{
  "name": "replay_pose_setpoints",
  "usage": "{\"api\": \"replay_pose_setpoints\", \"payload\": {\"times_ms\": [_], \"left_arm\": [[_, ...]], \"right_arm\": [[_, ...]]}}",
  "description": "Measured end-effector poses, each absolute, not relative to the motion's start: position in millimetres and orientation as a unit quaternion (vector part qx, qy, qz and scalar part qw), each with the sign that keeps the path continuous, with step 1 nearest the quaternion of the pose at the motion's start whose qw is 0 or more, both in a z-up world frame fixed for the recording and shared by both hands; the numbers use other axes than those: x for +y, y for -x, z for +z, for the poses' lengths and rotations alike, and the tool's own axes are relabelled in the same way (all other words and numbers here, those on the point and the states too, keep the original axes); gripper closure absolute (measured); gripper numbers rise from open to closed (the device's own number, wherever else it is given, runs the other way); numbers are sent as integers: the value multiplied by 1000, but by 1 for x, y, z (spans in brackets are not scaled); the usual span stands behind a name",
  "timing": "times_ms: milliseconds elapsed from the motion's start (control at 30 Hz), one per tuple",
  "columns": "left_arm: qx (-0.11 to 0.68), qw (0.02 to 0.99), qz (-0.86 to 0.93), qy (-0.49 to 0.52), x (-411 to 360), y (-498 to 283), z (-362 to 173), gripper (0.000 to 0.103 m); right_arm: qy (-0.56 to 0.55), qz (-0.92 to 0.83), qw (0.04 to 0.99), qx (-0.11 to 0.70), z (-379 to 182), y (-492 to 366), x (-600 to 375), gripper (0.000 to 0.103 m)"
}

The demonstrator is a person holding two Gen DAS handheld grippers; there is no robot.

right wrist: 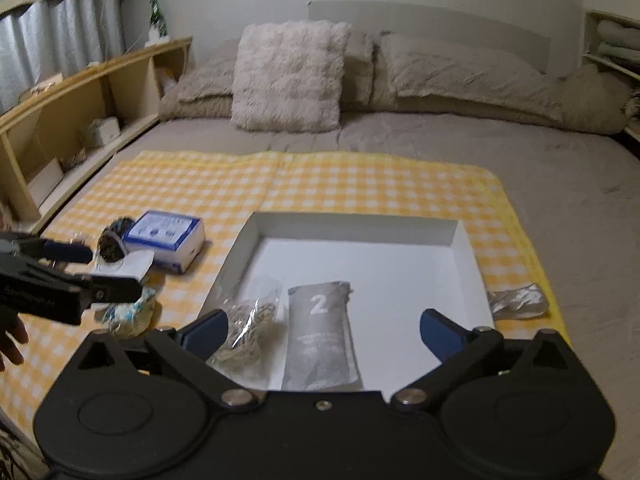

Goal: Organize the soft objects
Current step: 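Open both tools and lift them away from the tray, then grasp the blue floral pouch with the right tool while the left grasps the brown cable bag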

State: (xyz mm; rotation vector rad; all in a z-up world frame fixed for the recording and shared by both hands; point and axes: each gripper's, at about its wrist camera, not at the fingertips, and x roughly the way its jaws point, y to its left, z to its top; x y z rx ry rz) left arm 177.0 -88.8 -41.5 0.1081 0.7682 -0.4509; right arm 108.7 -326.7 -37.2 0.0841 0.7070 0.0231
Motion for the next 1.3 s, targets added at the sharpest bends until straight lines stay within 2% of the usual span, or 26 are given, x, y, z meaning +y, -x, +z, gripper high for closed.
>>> {"api": "replay_pose_setpoints", "payload": {"times_ms": [267,767,1300], "left_arm": [[330,926,-180,-34,-70,-178,-33,0],[288,954,-79,17,16,-198,-12,0],[297,953,54,21,118,-214,-23,0]], "right_arm": [[-55,6,948,314,-33,-111,-329,0],[-35,32,959,281,-23,-163,-286,0],[-28,142,956,256,-30,-207,-195,0]]}}
